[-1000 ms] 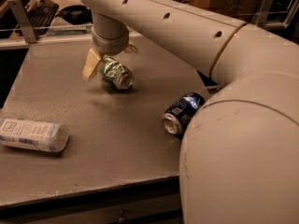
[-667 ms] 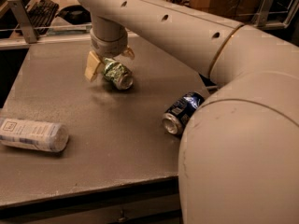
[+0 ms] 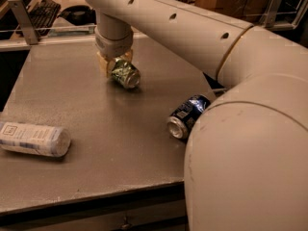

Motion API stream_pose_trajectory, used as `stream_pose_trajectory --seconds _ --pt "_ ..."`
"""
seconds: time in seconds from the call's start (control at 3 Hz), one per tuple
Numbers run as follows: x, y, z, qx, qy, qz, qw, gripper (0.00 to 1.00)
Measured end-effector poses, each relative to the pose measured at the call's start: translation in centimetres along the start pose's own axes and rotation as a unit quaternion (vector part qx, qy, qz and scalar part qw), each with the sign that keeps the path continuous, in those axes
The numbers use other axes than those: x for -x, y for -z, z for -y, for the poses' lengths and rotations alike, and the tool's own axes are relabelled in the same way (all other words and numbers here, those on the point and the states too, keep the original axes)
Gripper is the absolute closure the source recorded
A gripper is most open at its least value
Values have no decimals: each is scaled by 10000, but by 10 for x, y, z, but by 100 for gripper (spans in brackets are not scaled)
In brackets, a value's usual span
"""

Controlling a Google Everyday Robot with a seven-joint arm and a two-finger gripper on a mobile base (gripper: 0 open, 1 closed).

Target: Place green can upright

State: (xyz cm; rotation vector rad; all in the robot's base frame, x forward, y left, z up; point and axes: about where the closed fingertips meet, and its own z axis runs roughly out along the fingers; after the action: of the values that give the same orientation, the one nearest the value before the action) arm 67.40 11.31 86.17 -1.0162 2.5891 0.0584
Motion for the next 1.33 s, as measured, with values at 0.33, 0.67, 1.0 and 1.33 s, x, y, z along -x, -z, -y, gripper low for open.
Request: stream_pose_trajectory --seconds 0.33,0.67,1.0,1.33 --pt "17 22 0 180 339 387 9985 86" --pt "31 50 8 519 878 904 9907 100" --pt "31 76 27 833 1330 1358 9782 100" --pt "22 101 49 1200 1727 1897 9590 100"
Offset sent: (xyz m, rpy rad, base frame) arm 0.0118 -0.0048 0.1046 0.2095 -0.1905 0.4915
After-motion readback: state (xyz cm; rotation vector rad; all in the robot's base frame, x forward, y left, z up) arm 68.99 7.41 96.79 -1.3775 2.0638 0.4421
